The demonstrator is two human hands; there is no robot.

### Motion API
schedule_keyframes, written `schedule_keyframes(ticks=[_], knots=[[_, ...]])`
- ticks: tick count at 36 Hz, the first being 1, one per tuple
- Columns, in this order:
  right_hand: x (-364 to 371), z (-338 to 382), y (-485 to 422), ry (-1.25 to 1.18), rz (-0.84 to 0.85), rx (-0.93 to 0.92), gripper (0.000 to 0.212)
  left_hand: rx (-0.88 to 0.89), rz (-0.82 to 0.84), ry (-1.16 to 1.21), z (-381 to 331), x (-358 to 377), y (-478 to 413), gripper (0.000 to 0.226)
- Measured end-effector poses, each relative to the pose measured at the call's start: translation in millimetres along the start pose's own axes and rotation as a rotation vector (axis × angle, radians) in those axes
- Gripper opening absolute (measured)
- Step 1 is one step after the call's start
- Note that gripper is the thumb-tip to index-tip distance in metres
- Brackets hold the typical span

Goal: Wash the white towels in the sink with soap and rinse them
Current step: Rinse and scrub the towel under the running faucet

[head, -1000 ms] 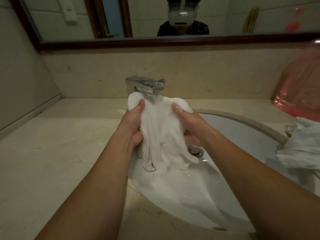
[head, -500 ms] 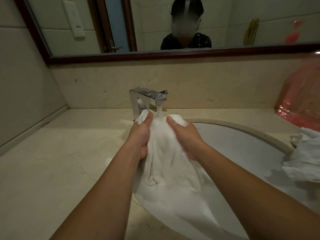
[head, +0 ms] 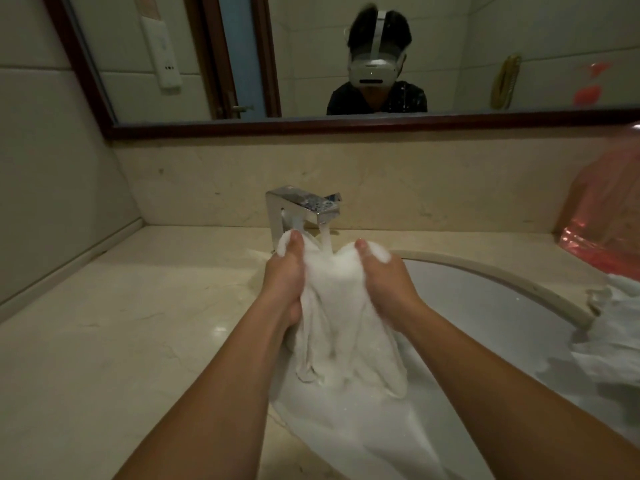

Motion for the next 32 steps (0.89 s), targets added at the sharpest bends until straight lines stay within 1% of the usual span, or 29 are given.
schedule_keyframes(ticks=[2,4,6,8,11,13,17,19,21,24,25,26,29,32], knots=[[-7.8,-0.7,-2.3,-0.047,-0.005,0.007,0.037,0.004,0.082,0.068,-1.8,2.6,2.2,0.042],[-16.1,-0.6,-3.8,-0.145,-0.015,0.019,0.038,-0.016,0.194,0.136,-3.9,7.0,4.1,0.04],[-24.5,-0.3,-6.1,-0.293,0.042,-0.003,0.034,-0.039,0.277,0.201,-5.7,9.5,4.7,0.044],[-31.1,2.8,-3.0,-0.424,0.138,0.012,0.033,-0.05,0.32,0.268,-8.0,8.2,3.2,0.045],[-35.2,6.6,2.9,-0.431,0.268,0.082,0.035,-0.076,0.352,0.295,-9.9,5.0,4.5,0.054],[-30.7,6.4,4.5,-0.409,0.316,0.084,0.033,-0.071,0.35,0.286,-10.2,4.5,4.3,0.06],[-10.2,8.3,3.1,-0.289,0.25,0.035,0.025,-0.136,0.347,0.241,-7.4,8.2,2.5,0.085],[1.6,10.2,2.1,-0.284,0.239,0.021,0.03,-0.166,0.298,0.22,-4.5,7.8,-1.2,0.09],[11.3,10.9,3.2,-0.272,0.233,0.014,0.036,-0.16,0.242,0.204,-2.0,7.8,-4.3,0.095],[18.6,12.5,7.3,-0.137,0.117,-0.04,0.034,-0.162,0.208,0.161,0.7,13.0,-3.7,0.107],[19.8,13.4,8.6,-0.121,0.073,-0.049,0.036,-0.16,0.195,0.152,1.6,16.0,-2.1,0.108],[20.5,13.6,9.0,-0.105,0.037,-0.049,0.039,-0.157,0.177,0.145,3.6,17.7,-3.3,0.103],[21.7,14.3,6.8,-0.072,-0.024,-0.024,0.042,-0.13,0.106,0.095,7.8,20.4,-8.3,0.081],[20.7,13.9,3.3,-0.074,-0.031,0.014,0.043,-0.145,0.089,0.076,11.1,17.6,-17.3,0.077]])
Point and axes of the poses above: each hand's wrist, its own y-axis away from the middle knuckle, its own x-axis out of the palm, z = x × y, the point moved 1 cm from there along -y, towards the middle knuckle, and after that the axes turned 13 degrees about z, right-handed, at the moved point
